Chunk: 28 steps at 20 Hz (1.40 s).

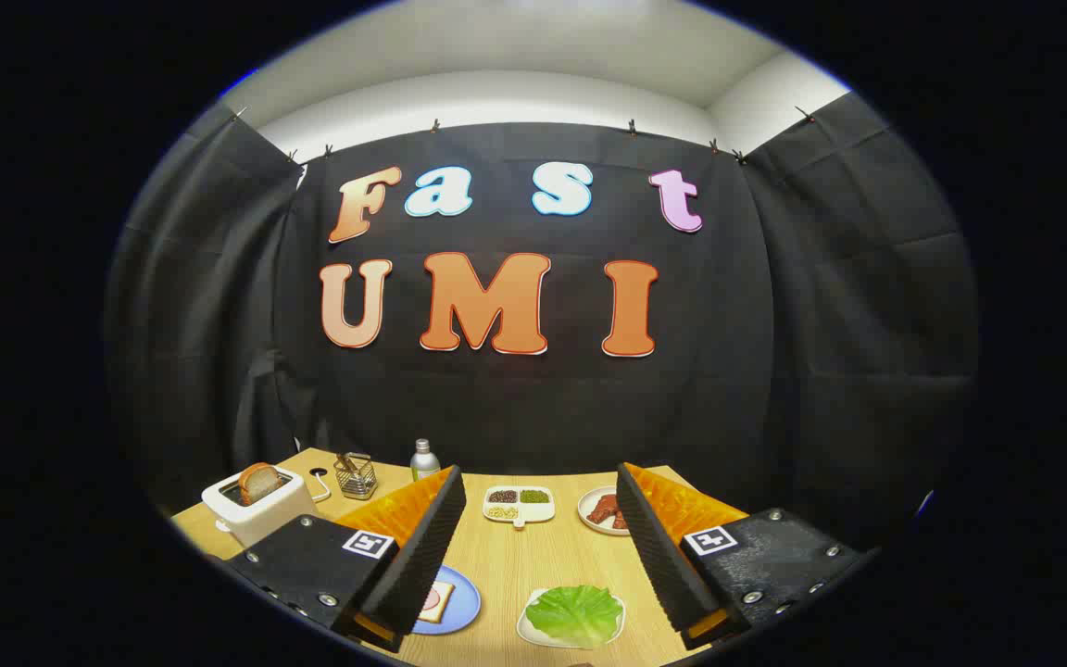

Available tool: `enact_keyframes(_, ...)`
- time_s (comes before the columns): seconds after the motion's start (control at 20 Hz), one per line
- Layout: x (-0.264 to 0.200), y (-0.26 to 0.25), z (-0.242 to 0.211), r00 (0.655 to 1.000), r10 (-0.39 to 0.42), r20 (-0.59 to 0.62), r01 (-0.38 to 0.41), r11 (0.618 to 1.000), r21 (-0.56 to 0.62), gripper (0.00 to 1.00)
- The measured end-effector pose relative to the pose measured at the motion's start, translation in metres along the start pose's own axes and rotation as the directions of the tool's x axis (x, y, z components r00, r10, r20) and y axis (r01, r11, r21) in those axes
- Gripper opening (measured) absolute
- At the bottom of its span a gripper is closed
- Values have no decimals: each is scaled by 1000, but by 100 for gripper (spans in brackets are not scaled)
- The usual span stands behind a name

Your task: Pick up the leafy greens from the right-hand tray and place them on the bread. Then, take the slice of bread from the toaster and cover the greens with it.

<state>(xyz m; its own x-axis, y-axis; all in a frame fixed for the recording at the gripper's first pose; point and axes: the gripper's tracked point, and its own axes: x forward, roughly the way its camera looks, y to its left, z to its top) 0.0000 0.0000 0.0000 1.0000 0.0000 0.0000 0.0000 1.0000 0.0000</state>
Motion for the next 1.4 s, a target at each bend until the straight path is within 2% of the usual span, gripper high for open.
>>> enact_keyframes(0.9, 9, -22, -26, 999, -22, -49, 19, 999, -42, 98)
enact_keyframes(1.4, 21, -32, -91, 988, -12, -157, 1, 998, -70, 98)
